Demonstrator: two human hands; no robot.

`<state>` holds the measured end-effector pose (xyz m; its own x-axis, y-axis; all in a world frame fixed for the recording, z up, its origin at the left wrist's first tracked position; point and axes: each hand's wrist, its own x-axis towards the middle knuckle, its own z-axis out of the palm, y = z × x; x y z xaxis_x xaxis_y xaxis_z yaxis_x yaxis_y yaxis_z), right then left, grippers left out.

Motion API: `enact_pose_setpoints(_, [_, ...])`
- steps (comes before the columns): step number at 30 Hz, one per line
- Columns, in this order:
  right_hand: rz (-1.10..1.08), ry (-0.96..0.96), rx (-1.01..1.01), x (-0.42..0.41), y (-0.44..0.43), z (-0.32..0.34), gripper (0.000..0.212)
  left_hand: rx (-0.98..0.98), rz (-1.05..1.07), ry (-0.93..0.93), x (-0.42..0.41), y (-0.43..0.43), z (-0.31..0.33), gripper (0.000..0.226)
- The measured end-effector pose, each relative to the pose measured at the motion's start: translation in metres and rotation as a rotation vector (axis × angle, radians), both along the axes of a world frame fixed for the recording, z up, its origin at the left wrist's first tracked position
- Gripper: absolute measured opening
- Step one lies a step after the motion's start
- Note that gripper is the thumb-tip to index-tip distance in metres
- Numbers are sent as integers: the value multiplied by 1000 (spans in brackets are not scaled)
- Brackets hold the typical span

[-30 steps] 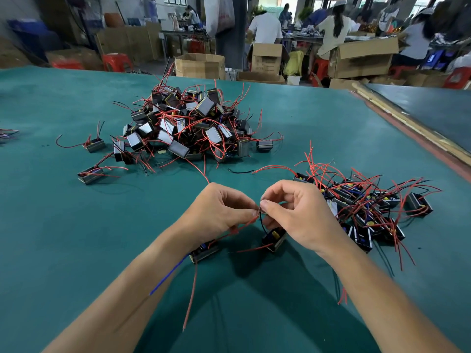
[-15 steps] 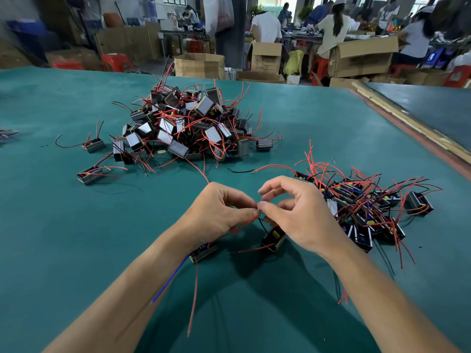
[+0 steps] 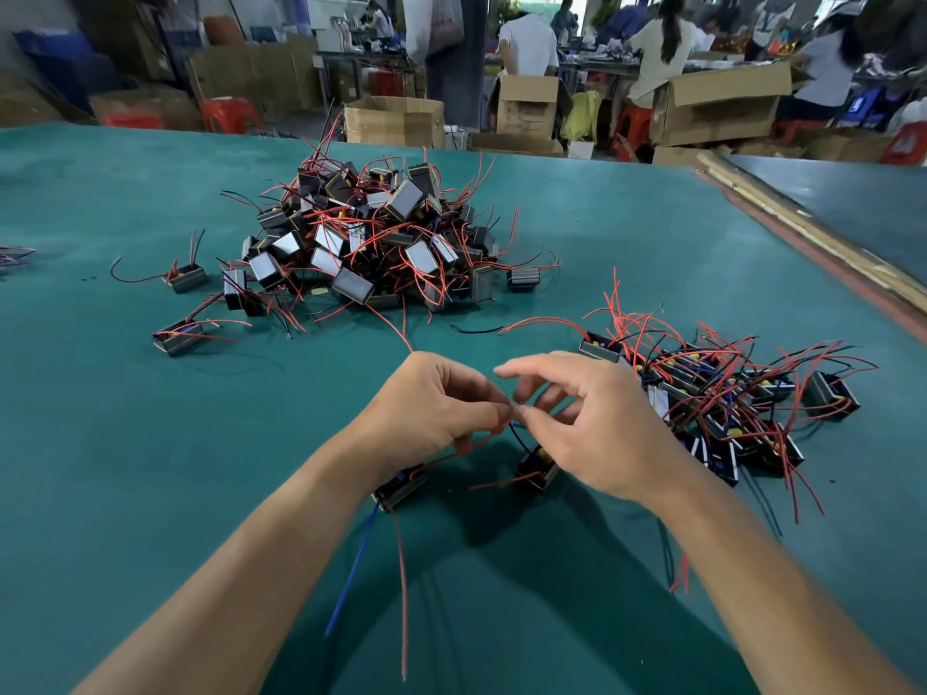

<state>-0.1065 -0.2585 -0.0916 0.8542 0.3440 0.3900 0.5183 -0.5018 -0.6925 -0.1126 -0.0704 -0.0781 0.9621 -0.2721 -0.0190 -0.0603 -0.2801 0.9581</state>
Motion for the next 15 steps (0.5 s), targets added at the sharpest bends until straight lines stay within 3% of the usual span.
enact_pose_setpoints(6, [47,1,27,-1,0,2,49,-22,15,14,1,2,0,16])
enact_pose_setpoints(15, [-37,9,-74,1,-5,4,14,-31,-30,5,1,4,-2,12])
